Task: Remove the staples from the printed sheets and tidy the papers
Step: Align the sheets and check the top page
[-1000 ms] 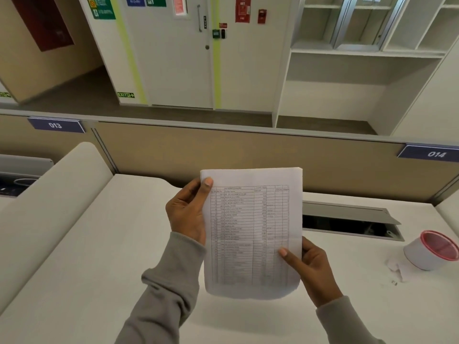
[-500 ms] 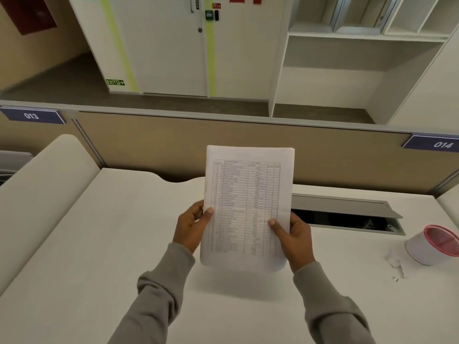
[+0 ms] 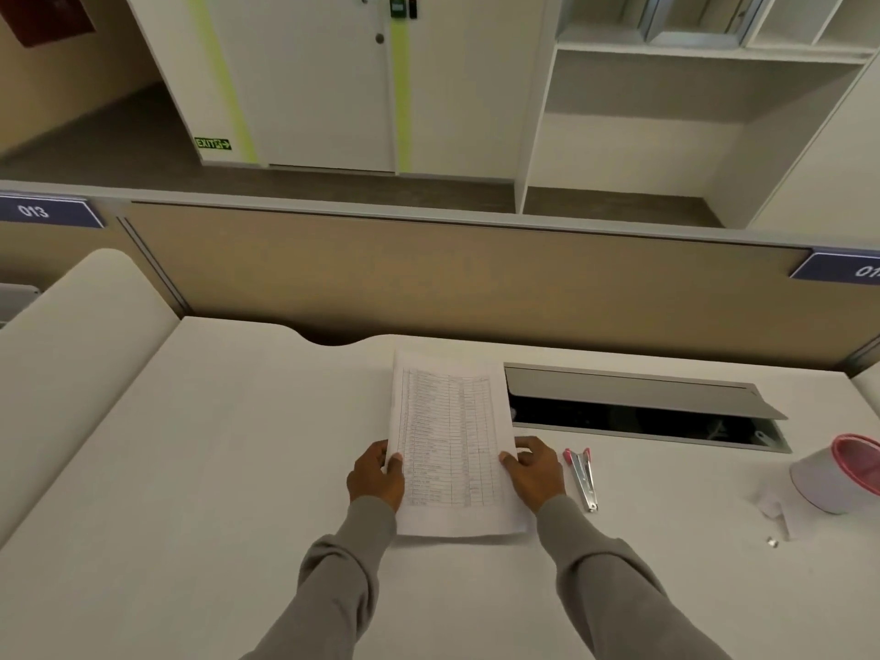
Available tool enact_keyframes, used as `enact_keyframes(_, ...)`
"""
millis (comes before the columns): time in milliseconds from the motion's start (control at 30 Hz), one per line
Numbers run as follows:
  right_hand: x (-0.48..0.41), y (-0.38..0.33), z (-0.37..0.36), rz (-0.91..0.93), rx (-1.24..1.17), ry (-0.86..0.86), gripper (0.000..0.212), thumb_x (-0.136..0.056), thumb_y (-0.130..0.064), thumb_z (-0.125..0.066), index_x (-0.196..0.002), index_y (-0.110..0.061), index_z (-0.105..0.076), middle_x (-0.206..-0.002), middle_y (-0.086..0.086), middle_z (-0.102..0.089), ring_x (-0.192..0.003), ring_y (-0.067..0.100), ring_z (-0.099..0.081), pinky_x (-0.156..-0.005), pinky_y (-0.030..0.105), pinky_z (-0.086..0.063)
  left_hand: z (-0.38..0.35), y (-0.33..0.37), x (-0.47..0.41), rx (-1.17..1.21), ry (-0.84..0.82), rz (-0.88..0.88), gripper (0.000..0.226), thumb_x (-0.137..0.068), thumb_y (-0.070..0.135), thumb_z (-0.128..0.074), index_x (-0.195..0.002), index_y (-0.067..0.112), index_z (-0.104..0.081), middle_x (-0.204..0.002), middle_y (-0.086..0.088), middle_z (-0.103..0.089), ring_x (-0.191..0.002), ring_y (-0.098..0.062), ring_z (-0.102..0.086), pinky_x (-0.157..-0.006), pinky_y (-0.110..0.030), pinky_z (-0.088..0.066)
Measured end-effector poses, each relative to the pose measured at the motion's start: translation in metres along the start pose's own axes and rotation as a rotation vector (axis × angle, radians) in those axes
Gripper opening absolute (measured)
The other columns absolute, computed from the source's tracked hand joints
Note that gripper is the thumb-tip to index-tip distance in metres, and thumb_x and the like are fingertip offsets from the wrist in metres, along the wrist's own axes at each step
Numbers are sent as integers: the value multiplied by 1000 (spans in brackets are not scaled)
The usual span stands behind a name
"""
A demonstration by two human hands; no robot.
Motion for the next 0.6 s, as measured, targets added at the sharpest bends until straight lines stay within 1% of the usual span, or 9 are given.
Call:
enact_keyframes(100,8,12,-2,-8,95,-28,26,-88,-22,-69,-113,-20,-61,-95,3,-71,-94,23,-66,-92,33,-51,-1,-3,-4,-31,20,40,28,-100,15,-51,-126,13,-62,-126,-10,-66,-118,-30,-59,-98,-30,-42)
enact_keyframes(233,22,20,-6,22,197,-73,38,-86,-20,-71,-122,-14,-57,-101,-1,-63,-95,17,-58,-86,24,-44,-3,-5,-10,-87,-3,49,33,-101,19,-52,-132,12,-58,-130,-12,-64,-121,-33,-57,-102,-33,-42)
enact_keyframes(267,24,21,-8,27,219,-97,44,-85,-20,-72,-125,-14,-55,-106,0,-63,-98,18,-59,-86,23,-45,-4,-5,-12,-102,-29,53,38,-100,22,-53,-137,13,-55,-134,-12,-61,-124,-32,-56,-104,-35,-41)
enact_keyframes(333,27,26,-12,16,263,-147,57,-82,-21,-75,-132,-15,-48,-117,3,-64,-103,22,-63,-85,26,-53,-7,-7,-17,-144,-95,60,54,-99,31,-57,-148,14,-41,-146,-10,-51,-135,-31,-47,-112,-36,-35)
enact_keyframes(400,30,29,-16,-30,264,-171,61,-80,-16,-74,-133,-18,-43,-117,6,-63,-91,25,-67,-65,27,-60,-6,-10,-22,-232,-142,69,70,-96,39,-59,-154,13,-29,-152,-9,-43,-140,-29,-40,-116,-36,-31)
enact_keyframes(433,31,31,-17,-54,238,-166,61,-80,-12,-73,-132,-19,-42,-116,8,-62,-84,26,-68,-56,28,-59,-3,-12,-24,-297,-147,77,74,-95,42,-60,-154,12,-27,-151,-10,-42,-139,-28,-41,-115,-37,-33)
enact_keyframes(467,32,33,-17,-74,207,-147,60,-81,-8,-72,-131,-18,-42,-115,11,-61,-80,26,-67,-51,28,-58,0,-15,-25,-356,-150,95,75,-93,44,-61,-153,12,-28,-148,-10,-44,-137,-29,-43,-113,-38,-36)
enact_keyframes(533,33,34,-17,-92,156,-100,56,-82,-4,-71,-129,-17,-44,-117,16,-58,-74,24,-67,-48,27,-57,7,-23,-23,-408,-151,134,74,-90,46,-63,-151,15,-33,-146,-10,-46,-134,-30,-45,-110,-40,-40)
enact_keyframes(600,32,33,-18,-103,118,-70,54,-82,-1,-70,-127,-16,-44,-119,18,-57,-70,24,-67,-48,26,-57,9,-30,-16,-381,-155,169,72,-88,44,-65,-149,18,-36,-145,-9,-47,-133,-30,-47,-109,-40,-42)
Point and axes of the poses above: each hand's wrist, its own x-axis away from the middle knuckle, its own z-axis out of the back of the hand, y = z × x, the point moved 6 cm from there along -x, towards the middle knuckle
